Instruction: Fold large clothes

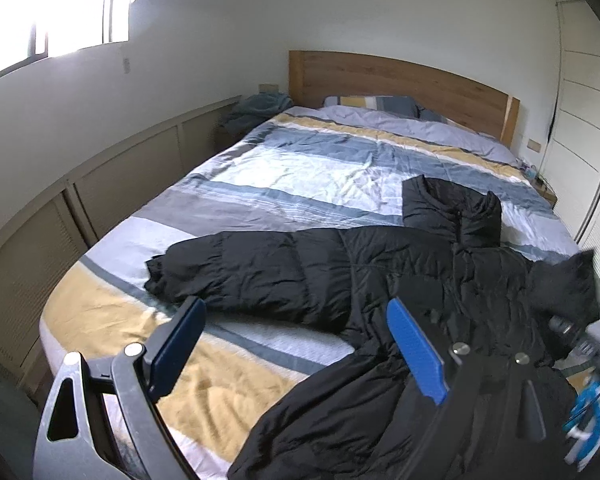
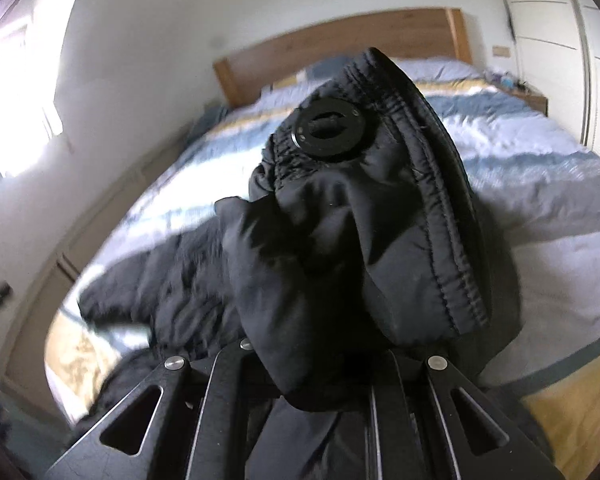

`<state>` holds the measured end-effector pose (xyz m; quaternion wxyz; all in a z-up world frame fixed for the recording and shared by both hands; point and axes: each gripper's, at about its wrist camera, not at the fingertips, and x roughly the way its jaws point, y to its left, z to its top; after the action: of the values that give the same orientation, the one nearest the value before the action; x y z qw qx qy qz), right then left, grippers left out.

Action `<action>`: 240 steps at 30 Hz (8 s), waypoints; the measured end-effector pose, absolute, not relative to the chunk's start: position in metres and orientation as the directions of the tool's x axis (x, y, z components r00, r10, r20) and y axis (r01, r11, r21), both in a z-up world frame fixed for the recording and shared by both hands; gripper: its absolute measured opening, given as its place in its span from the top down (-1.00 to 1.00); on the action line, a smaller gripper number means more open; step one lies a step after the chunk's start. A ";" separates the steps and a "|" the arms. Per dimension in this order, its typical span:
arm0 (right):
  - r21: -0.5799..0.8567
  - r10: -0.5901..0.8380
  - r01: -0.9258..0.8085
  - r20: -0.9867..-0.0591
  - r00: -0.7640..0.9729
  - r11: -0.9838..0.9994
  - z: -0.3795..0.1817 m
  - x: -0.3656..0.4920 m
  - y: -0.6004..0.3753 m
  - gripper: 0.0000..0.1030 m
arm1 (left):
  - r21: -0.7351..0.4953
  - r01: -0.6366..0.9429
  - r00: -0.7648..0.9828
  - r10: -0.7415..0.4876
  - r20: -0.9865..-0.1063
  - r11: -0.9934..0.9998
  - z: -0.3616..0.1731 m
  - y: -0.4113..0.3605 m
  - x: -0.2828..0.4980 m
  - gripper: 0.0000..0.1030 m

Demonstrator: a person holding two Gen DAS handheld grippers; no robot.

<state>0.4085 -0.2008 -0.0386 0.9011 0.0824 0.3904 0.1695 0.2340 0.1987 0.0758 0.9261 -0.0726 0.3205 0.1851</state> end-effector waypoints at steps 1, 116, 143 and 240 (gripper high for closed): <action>0.269 0.364 -0.245 -0.692 0.624 0.931 -0.044 0.409 -0.193 0.71 | -0.017 -0.395 0.726 0.301 -0.619 0.918 0.078 0.201 0.230 -0.80; 0.209 0.163 -0.003 -0.755 0.635 0.978 -0.033 0.356 -0.232 -0.29 | -0.526 -0.625 0.631 -0.024 -0.776 0.577 -0.130 0.477 0.282 -0.77; 0.172 0.067 0.092 -0.741 0.668 0.981 -0.007 0.340 -0.261 -0.29 | -0.709 -0.558 0.762 -0.073 -0.644 0.432 -0.109 0.507 0.317 0.74; 0.098 0.280 -0.341 -0.796 0.537 0.935 -0.087 0.349 -0.158 -0.43 | -0.245 0.010 0.488 -0.219 -0.845 0.969 -0.082 0.113 0.351 0.21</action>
<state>0.3492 -0.1577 -0.0865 0.8759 -0.0344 0.4473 0.1773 0.3511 0.1125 -0.0824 0.8563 -0.1040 0.5014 -0.0668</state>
